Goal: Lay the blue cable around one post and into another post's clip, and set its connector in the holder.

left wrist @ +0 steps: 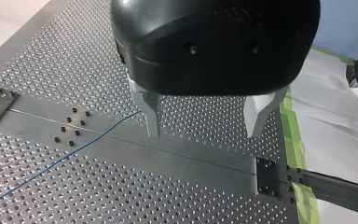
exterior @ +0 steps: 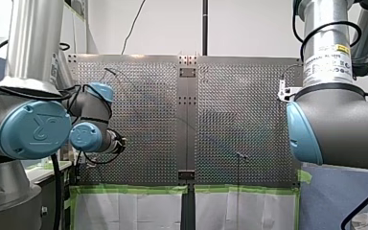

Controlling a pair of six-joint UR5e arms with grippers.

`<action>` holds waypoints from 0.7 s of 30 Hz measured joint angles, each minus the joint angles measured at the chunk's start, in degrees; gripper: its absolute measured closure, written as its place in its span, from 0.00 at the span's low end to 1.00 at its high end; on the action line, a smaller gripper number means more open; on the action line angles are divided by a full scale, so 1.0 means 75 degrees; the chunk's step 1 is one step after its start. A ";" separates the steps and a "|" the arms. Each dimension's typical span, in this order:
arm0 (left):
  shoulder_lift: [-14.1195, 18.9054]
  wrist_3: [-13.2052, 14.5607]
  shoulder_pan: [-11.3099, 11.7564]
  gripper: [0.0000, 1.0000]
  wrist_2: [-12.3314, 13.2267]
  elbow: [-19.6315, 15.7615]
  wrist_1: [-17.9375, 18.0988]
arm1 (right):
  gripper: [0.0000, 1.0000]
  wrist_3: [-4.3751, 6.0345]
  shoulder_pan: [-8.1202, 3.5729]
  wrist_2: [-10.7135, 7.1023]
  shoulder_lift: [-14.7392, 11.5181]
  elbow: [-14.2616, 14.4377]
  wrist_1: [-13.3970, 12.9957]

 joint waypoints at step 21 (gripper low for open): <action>0.0001 -0.0011 0.0000 0.12 -0.0023 0.0007 -0.0009 | 1.00 0.0133 -0.0003 -0.0007 0.0008 -0.0116 0.0319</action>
